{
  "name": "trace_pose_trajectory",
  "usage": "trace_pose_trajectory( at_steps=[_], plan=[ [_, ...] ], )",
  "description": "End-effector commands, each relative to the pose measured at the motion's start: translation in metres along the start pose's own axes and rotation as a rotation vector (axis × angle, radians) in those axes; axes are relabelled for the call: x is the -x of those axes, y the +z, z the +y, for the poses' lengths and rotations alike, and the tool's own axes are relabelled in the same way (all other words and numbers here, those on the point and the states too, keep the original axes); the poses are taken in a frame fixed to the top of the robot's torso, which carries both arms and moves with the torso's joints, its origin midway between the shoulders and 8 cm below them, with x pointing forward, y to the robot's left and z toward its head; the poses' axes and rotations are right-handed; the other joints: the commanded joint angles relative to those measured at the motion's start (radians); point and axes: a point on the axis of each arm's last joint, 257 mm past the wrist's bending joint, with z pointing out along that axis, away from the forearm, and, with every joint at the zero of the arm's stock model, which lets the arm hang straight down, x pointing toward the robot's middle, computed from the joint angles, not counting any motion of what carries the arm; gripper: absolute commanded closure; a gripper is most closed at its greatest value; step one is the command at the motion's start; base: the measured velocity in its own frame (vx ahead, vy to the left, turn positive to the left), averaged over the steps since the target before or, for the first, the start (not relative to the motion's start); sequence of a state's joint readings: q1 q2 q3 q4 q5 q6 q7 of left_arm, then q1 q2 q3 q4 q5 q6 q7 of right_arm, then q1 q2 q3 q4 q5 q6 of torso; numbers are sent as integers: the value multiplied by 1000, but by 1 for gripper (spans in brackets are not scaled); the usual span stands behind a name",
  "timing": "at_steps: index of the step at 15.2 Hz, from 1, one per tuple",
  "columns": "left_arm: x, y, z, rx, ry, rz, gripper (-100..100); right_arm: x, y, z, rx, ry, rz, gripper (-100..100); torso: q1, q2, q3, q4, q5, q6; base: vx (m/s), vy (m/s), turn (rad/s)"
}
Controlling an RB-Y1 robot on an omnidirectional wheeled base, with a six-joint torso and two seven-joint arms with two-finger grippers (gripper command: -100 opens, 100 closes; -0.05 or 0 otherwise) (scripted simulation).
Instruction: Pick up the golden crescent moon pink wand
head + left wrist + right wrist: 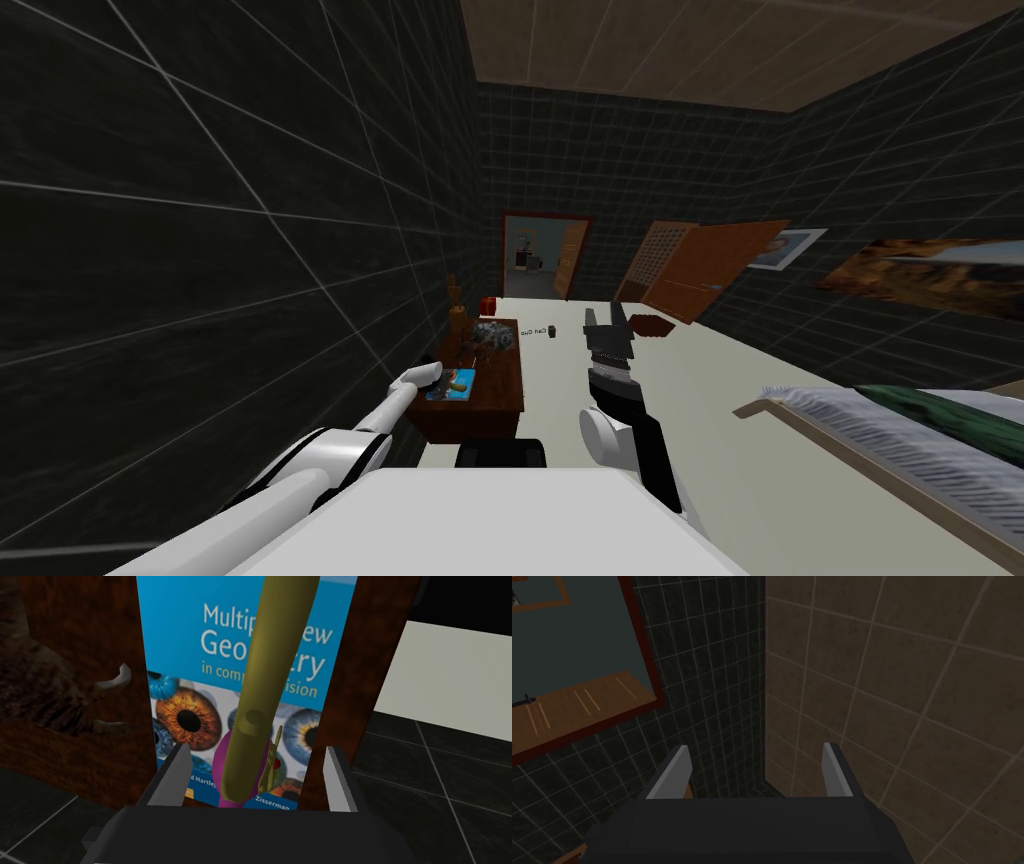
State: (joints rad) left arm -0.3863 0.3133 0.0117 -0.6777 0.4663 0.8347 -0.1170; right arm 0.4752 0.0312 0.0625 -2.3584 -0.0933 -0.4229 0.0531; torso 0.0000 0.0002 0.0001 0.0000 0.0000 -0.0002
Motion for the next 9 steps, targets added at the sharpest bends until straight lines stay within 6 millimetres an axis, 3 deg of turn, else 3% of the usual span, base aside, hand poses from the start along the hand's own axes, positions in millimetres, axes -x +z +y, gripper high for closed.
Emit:
trace_pose_trajectory(
  at_steps=[1,9],
  plan=[
    [0,0,0,0,0,0,100,0,0,0,0,0,0,0,0,0,0,0,0,0,0,0,0],
    [6,-11,-14,-1,5,1,100,0,0,0,0,0,0,0,0,-1,-1,-1,1,-1,-1,-6,18]
  ],
)
